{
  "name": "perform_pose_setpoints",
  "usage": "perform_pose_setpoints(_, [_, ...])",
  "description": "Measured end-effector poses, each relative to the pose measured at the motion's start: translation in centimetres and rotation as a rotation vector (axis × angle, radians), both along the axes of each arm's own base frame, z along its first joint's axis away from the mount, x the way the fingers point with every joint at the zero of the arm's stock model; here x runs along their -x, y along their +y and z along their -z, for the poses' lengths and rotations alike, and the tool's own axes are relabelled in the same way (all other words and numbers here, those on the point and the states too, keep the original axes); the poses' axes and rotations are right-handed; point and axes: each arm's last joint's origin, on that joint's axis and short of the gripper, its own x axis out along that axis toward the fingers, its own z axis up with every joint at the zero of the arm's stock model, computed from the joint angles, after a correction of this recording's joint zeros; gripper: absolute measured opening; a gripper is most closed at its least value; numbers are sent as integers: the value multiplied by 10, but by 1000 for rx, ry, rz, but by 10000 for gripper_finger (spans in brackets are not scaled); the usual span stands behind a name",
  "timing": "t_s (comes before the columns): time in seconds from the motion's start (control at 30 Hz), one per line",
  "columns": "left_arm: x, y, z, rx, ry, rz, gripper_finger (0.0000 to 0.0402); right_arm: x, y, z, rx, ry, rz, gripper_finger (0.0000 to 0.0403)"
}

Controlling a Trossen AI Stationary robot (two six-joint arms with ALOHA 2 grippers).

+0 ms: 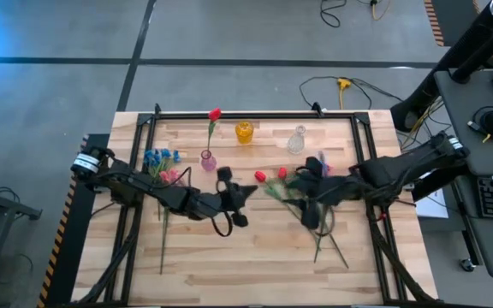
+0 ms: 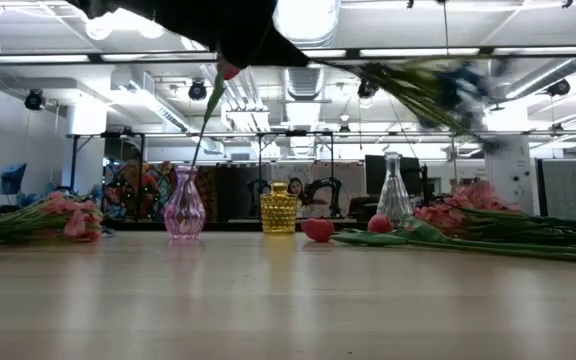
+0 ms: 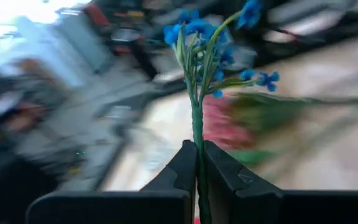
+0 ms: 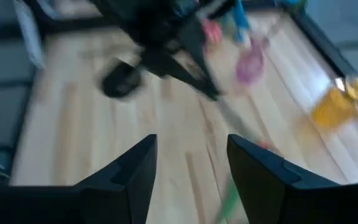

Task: Sort flowers into vase by color
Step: Put the right blue flowers into the transparent vase

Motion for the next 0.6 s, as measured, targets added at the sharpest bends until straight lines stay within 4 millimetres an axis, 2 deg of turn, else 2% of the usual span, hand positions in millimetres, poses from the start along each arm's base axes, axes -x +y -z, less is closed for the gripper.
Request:
perform_pose_setpoints(0.1, [9, 1, -10, -61, -44, -137, 0, 7, 6, -7, -15, -97, -30, 187])
perform_pose_setpoints(0.23, [26, 6, -20, -53, -153, -153, 0, 7, 13, -3, -38, -227, -8, 187])
perform_pose_setpoints(0.4, [51, 13, -16, -22, -374, -89, 0, -7, 11, 22, -181, -372, 79, 187])
perform_pose_setpoints(0.5, [64, 15, -13, 6, -517, 15, 0, -13, 8, 41, -279, -491, 119, 187])
perform_pose_setpoints(0.6, [71, 16, -9, 15, -563, 64, 0, -19, 0, 59, -354, -630, 149, 187])
